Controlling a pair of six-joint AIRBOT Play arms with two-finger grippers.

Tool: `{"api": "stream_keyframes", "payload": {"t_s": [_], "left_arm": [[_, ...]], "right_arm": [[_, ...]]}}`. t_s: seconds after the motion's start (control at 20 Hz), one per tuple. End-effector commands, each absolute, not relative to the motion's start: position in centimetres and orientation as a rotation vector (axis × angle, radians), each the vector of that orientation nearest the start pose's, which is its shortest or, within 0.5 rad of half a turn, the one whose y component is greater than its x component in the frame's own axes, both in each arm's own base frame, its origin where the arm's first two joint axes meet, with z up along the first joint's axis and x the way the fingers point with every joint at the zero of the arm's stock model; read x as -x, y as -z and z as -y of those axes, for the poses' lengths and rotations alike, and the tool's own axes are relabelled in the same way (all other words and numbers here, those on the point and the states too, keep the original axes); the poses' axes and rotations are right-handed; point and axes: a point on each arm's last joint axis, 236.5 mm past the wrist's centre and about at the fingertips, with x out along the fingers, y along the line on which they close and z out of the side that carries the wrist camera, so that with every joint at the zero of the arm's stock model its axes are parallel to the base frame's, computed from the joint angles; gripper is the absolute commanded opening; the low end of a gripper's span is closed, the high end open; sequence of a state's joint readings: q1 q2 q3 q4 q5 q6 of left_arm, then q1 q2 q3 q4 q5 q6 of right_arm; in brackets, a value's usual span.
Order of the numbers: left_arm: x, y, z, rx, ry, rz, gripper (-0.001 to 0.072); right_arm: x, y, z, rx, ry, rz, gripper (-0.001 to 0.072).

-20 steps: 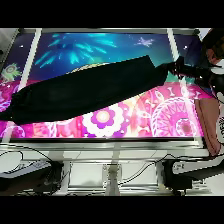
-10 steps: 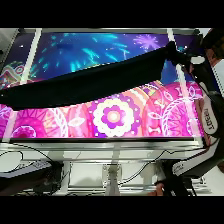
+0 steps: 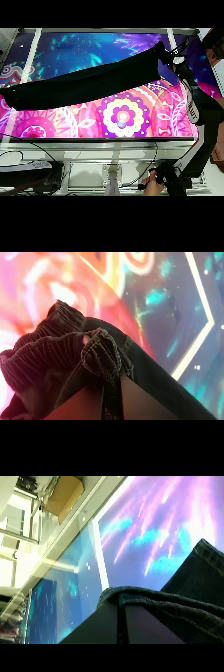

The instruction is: Fold the clothes and pants, and hang the long-sleeved shirts on hangers.

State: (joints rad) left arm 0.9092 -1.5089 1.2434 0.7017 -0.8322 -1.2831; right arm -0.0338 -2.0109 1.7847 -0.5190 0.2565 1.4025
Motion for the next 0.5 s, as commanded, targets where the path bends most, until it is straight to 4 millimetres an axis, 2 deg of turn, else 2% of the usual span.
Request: {"api": "stream_keyframes", "payload": {"t_s": [0.0, 0.05, 0.1, 0.15, 0.2, 0.25, 0.45], "left_arm": [[-41.7, -0.2, -30.4, 0.993, -0.430, -0.621, 0.0064], [-42.1, 0.6, -30.0, 0.997, -0.425, -0.635, 0.0065], [-42.5, 1.0, -29.8, 0.999, -0.426, -0.635, 0.0093], [-42.8, 1.1, -29.9, 1.002, -0.431, -0.626, 0.0285], [-43.0, 0.9, -30.1, 0.995, -0.436, -0.614, 0.0597], [-43.1, 0.5, -30.5, 0.988, -0.448, -0.594, 0.0693], [-42.0, -3.1, -32.0, 0.859, -0.438, -0.537, 0.0697]], "right_arm": [[-71.2, -3.1, -2.9, -0.900, -0.012, -0.385, 0.0019], [-71.4, -3.0, -3.2, -0.897, -0.017, -0.384, 0.0020], [-71.4, -2.9, -3.3, -0.879, -0.017, -0.383, 0.0122], [-71.4, -2.9, -3.3, -0.855, -0.019, -0.385, 0.0435], [-71.4, -2.9, -3.3, -0.835, -0.022, -0.387, 0.0618], [-71.3, -3.2, -3.1, -0.824, -0.024, -0.387, 0.0619], [-70.6, -5.2, -0.6, -0.828, -0.032, -0.391, 0.0622]]}}
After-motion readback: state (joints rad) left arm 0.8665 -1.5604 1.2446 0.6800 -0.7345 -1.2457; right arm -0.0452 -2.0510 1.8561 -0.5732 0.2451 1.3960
